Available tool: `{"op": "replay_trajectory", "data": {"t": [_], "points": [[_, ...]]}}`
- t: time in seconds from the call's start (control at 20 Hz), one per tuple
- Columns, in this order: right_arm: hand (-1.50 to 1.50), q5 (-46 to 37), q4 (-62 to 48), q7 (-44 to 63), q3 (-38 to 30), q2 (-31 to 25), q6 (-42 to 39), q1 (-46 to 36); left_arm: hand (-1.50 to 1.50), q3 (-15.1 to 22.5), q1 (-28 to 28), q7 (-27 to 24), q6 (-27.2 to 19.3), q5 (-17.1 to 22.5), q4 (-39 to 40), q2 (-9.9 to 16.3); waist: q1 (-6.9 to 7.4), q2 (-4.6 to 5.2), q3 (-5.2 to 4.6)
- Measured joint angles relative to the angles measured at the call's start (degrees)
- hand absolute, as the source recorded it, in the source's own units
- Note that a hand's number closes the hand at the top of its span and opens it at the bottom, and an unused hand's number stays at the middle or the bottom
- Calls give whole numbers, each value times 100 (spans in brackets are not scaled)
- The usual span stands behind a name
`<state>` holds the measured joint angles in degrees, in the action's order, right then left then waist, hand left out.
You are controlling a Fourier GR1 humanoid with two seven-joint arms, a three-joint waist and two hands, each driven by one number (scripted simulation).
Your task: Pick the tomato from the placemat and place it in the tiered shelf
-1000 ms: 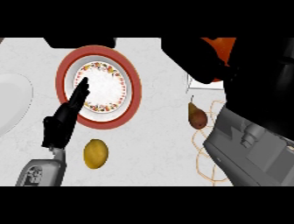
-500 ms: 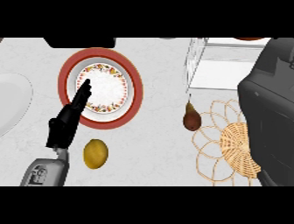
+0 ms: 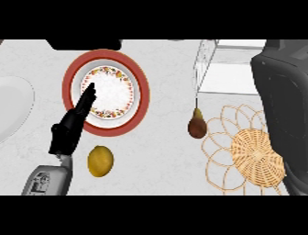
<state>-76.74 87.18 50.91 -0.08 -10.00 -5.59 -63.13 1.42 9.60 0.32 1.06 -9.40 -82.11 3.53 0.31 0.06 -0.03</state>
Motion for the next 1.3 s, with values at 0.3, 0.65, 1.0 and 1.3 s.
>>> {"op": "replay_trajectory", "data": {"t": [0.3,0.65,1.0,1.3], "points": [[150,-25,-854,-624,-152,-178,979,124,0,2,32,92,-6,-13,-109,-2,24,7,1],[150,804,-1173,-1265,-796,-41,2441,332,0,25,-24,146,41,5,-230,4,49,18,5],[150,1470,-1904,-1940,-1192,-358,2911,88,0,-46,96,57,31,-10,36,3,25,11,3],[-150,892,-2333,-1497,-1241,-664,2995,285,0,-64,2,46,57,9,-37,26,1,-1,-1]]}}
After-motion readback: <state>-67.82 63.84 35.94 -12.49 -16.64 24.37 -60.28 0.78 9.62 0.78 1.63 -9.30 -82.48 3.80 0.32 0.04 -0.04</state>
